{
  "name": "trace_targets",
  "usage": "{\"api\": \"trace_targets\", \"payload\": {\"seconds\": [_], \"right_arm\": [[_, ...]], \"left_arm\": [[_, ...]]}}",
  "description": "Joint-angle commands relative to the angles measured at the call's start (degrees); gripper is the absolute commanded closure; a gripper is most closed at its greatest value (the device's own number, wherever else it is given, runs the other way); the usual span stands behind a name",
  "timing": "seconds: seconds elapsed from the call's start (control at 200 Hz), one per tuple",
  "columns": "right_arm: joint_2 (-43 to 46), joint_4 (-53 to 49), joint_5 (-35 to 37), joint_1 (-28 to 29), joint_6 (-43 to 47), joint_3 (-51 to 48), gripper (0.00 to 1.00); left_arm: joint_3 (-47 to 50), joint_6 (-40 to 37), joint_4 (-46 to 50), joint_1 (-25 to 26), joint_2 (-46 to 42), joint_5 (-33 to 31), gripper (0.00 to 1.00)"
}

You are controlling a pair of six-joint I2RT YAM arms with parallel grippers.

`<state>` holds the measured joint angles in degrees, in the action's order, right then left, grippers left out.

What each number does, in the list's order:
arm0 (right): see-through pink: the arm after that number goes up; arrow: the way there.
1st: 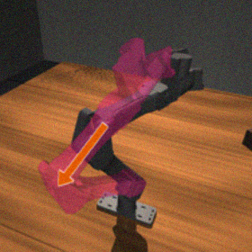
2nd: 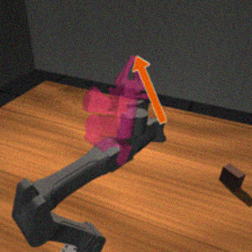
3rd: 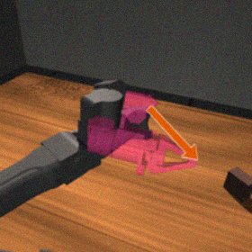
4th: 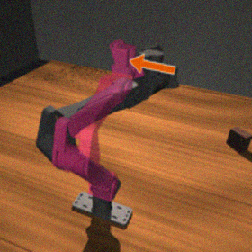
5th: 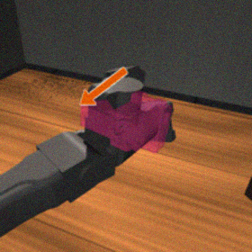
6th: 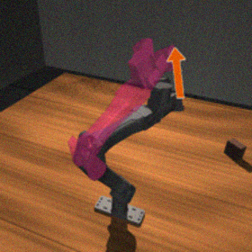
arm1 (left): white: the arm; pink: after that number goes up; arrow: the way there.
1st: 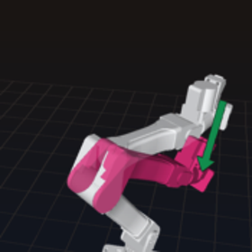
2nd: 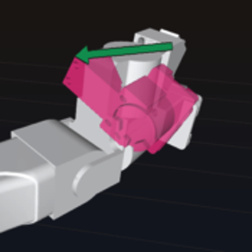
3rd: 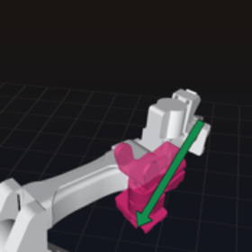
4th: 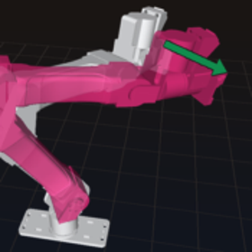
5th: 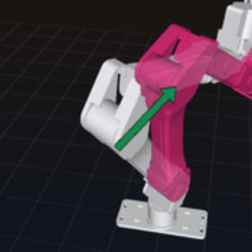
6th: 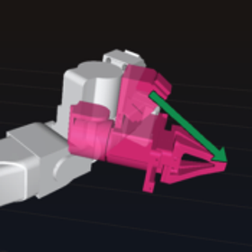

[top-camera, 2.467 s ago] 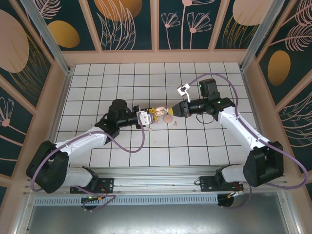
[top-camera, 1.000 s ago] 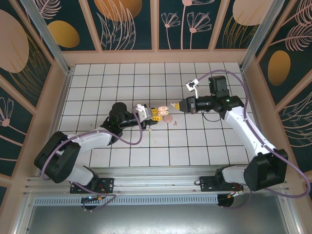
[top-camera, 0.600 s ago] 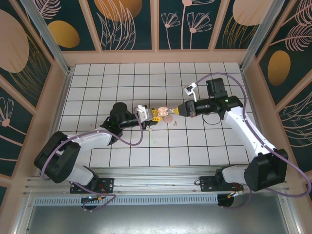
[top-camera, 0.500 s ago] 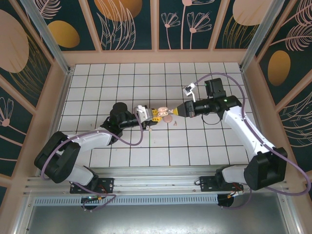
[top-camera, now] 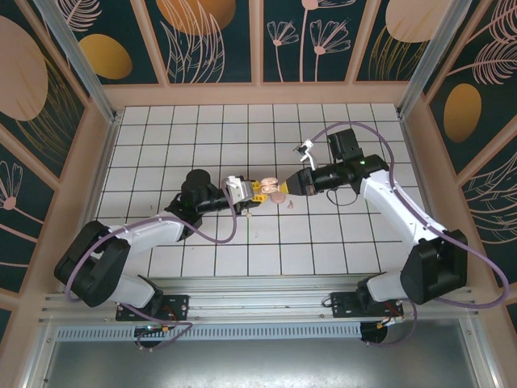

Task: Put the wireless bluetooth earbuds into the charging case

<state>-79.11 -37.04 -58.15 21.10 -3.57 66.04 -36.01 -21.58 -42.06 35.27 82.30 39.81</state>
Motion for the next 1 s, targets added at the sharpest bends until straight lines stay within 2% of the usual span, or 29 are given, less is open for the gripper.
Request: {"api": "trace_targets", "payload": {"seconds": [0.0,0.38,0.991], "right_arm": [[-0.83,-1.46,0.58,0.47,-0.64,2.04,0.84],[-2.45,-3.70,2.33,0.51,-0.55,3.31,0.85],[-5.97,-4.39,3.15,2.31,-4.25,5.23,0.85]], "left_arm": [[-1.52,-1.61,0.05,0.24,-1.60,0.16,0.87],[-1.52,-3.28,1.01,0.32,-2.30,-0.07,0.87],[-3.37,-10.37,7.26,0.33,-4.00,-1.23,0.87]]}}
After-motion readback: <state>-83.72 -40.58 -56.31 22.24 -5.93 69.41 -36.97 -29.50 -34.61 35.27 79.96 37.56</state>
